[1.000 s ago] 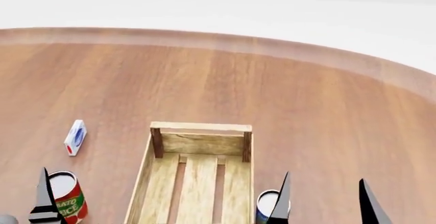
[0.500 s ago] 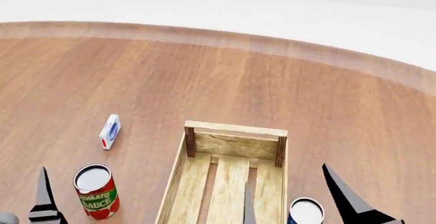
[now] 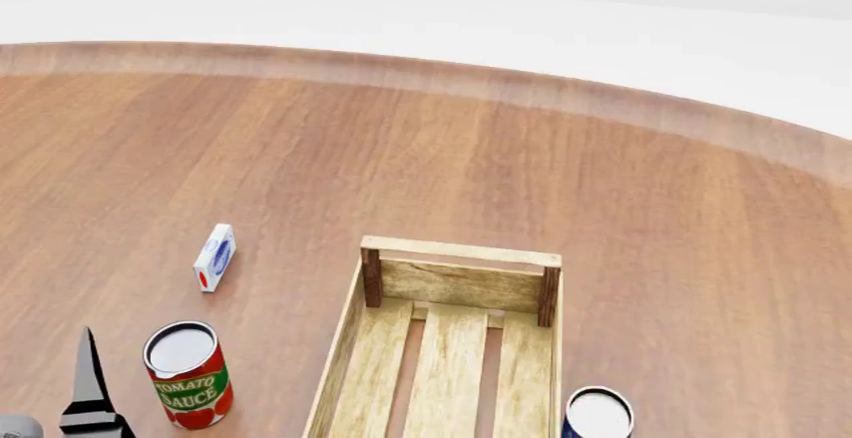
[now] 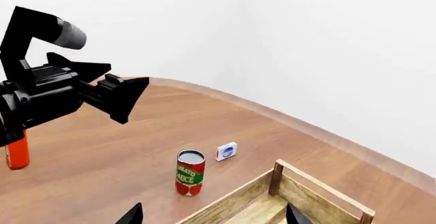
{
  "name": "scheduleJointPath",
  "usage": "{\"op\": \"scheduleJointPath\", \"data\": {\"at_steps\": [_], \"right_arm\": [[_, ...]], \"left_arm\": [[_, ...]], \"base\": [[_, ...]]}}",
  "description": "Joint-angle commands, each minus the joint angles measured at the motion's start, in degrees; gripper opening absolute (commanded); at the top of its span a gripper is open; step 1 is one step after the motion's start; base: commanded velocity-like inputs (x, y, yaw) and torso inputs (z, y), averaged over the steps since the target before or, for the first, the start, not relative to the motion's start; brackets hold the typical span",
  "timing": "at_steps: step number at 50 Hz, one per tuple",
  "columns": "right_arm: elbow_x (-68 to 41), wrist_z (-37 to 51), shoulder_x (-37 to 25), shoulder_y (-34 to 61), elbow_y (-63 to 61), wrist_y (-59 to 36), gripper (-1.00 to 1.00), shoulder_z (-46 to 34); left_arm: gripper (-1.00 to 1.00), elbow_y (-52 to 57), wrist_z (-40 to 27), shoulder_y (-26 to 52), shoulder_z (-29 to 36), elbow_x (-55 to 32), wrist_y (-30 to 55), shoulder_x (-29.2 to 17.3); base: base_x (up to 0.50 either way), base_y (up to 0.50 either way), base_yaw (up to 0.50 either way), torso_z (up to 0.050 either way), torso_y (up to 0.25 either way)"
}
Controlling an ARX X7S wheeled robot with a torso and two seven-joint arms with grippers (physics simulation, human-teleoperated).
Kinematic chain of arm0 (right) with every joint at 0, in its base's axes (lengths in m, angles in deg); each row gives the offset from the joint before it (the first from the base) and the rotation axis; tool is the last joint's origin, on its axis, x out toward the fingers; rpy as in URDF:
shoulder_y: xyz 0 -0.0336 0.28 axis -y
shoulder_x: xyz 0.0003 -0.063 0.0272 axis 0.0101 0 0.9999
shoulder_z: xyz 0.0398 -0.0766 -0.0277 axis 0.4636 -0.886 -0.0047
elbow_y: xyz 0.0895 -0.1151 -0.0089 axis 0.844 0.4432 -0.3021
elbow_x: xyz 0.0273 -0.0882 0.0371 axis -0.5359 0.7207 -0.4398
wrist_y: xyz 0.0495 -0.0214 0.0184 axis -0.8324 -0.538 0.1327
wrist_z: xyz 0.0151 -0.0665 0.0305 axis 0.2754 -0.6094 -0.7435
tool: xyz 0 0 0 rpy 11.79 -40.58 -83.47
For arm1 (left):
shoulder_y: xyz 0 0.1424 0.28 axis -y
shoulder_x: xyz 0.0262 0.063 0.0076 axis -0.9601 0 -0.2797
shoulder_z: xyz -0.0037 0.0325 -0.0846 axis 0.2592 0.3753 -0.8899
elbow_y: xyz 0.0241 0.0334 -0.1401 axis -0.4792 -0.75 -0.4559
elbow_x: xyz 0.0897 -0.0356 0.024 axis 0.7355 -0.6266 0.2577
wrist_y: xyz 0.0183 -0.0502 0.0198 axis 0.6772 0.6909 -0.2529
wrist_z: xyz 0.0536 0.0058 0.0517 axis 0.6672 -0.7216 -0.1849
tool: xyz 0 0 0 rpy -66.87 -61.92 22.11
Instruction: Pick up the butter and put it in the tray.
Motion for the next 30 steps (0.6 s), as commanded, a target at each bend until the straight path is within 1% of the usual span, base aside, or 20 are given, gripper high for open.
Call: {"op": "scheduleJointPath", "data": {"at_steps": [1, 4, 8, 14, 16, 17, 19, 21, 24, 27, 30], "right_arm": [[-2.25, -6.04, -4.65, -11.33, 0.81, 0.08, 1.00, 9.54], [-4.11, -6.36, -6.32, -11.58, 0.95, -1.79, 1.00, 11.28], [-6.41, -5.51, -10.79, -9.97, 0.89, -6.96, 1.00, 12.18], [-6.68, -5.00, -15.17, -7.63, 2.07, -11.87, 1.00, 10.37], [-7.38, -4.48, -17.50, -6.76, 2.21, -14.58, 1.00, 9.78], [-7.40, -4.47, -17.50, -6.66, 2.19, -14.66, 1.00, 9.74], [-5.09, -4.19, -20.68, -6.96, 2.10, -17.63, 1.00, 8.44], [-7.85, -6.32, -22.53, -8.68, 0.92, -19.57, 1.00, 10.95], [-10.40, -7.49, -25.19, -9.82, -0.79, -23.18, 1.00, 12.71], [-12.81, -8.97, -28.01, -10.19, -2.21, -26.37, 1.00, 13.08], [-14.04, -9.56, -29.41, -9.50, -2.73, -27.68, 1.00, 12.63]], "left_arm": [[1.00, -3.55, 1.81, 0.31, -0.70, -0.05, -2.85, 0.74], [1.00, -3.95, 1.88, 0.22, -0.16, 0.11, -3.23, 0.69], [1.00, -3.74, 1.81, 0.30, -0.39, -0.34, -2.97, 0.54], [1.00, -3.92, 1.56, 0.21, 0.09, -0.16, -3.24, 0.47], [1.00, -4.04, 1.51, 0.19, 0.27, -0.11, -3.33, 0.44], [1.00, -4.10, 1.50, 0.17, 0.35, -0.08, -3.43, 0.42], [1.00, -4.47, 1.49, 0.17, 0.51, -0.03, -3.69, 0.43], [1.00, -4.79, 1.44, 0.22, 0.80, 0.10, -3.83, 0.44], [1.00, -4.75, 1.38, 0.27, 0.80, -0.05, -3.77, 0.34], [1.00, -5.05, 1.36, 0.26, 0.67, -0.23, -4.04, 0.31], [1.00, -4.94, 1.22, 0.16, 0.87, -0.16, -4.06, 0.26]], "base": [[0.00, 0.00, 0.00, 0.000, 0.000], [0.00, 0.00, 0.00, 0.000, 0.000], [0.00, 0.00, 0.00, 0.000, 0.000], [0.00, 0.00, 0.00, 0.000, 0.000], [0.00, 0.00, 0.00, 0.000, 0.000], [0.00, 0.00, 0.00, 0.000, 0.000], [0.00, 0.00, 0.00, 0.000, 0.000], [0.00, 0.00, 0.00, 0.000, 0.000], [0.00, 0.00, 0.00, 0.000, 0.000], [0.00, 0.00, 0.00, 0.000, 0.000], [0.00, 0.00, 0.00, 0.000, 0.000]]}}
